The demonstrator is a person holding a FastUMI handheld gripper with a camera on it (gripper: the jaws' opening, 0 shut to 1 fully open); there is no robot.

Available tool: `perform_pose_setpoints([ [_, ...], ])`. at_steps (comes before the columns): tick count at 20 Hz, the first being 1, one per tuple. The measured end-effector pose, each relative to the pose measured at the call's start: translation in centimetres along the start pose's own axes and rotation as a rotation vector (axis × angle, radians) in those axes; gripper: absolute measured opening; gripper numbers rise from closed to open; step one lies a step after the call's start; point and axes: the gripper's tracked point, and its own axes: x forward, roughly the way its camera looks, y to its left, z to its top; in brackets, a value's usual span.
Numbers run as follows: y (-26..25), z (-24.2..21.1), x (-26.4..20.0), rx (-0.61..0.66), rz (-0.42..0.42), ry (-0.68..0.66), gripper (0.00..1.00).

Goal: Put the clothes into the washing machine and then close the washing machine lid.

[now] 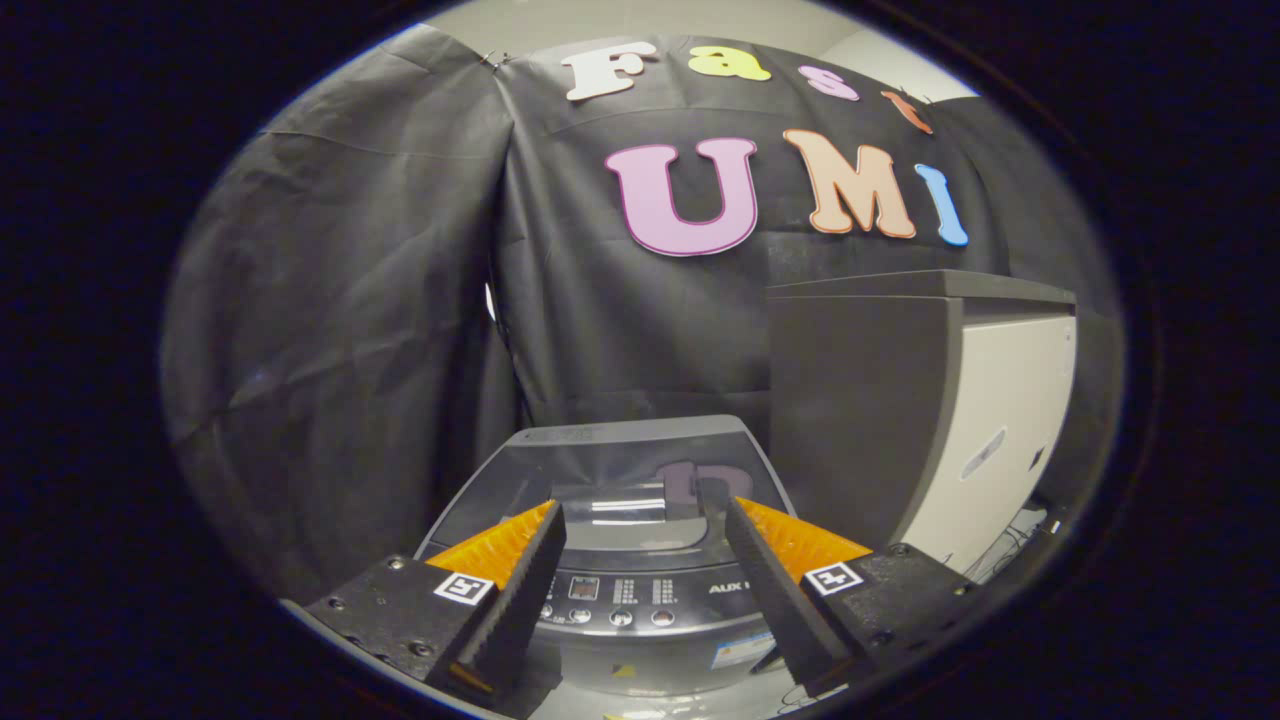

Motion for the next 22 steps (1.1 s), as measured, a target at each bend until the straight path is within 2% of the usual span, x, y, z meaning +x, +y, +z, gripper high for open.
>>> perform_pose_setpoints([
  [11, 0.3, -0.3, -8.0, -0.045, -0.019, -0.019, 0.97],
  [16, -0.4, 2.7, -11.6, -0.031, 0.021, -0.047, 0.97],
  [22, -3.7, 5.7, -15.1, -0.036, 0.037, -0.113, 0.97],
])
